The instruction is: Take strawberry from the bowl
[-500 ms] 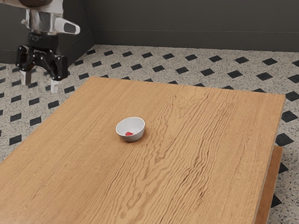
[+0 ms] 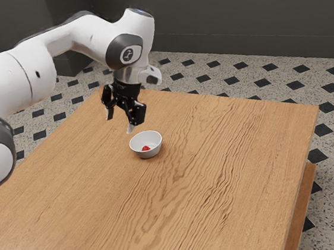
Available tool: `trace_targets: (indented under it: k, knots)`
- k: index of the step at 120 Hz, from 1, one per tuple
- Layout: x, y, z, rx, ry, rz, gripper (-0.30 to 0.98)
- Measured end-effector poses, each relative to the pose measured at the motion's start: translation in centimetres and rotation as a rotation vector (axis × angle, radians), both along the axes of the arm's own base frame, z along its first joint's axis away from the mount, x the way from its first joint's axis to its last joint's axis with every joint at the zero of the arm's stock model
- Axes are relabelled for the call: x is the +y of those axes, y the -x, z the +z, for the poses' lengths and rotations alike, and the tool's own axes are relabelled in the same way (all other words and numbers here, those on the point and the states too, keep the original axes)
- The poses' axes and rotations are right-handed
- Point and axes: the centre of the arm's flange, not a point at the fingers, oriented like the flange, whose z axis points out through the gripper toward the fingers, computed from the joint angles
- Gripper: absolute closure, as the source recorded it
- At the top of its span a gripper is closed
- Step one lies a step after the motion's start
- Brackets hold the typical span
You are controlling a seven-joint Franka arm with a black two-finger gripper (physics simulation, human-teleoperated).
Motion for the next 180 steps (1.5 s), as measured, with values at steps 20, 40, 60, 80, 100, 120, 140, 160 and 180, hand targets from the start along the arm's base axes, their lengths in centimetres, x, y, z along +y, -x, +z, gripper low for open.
trace_targets:
  k: [20,40,60,80,100,120,140,160,180]
  knots:
    - [0.6,-3.0,-3.6,-0.039,-0.035,-0.081,0.17]
    - [1.3,-6.8,-9.3,-0.055,-0.021,-0.22,0.22]
    - [0.7,-8.2,-13.0,-0.043,-0.017,-0.417,0.29]
    - [0.5,-8.2,-13.1,-0.022,0.017,-0.551,0.34]
    - [1.1,-7.9,-13.5,-0.01,0.125,-0.624,0.37]
    - [2.8,-8.1,-13.6,-0.013,0.187,-0.674,0.38]
    - [4.1,-8.0,-14.7,-0.011,0.24,-0.725,0.39]
    - [4.2,-8.2,-15.0,-0.015,0.26,-0.788,0.39]
    - [5.0,-8.4,-15.3,-0.023,0.275,-0.826,0.41]
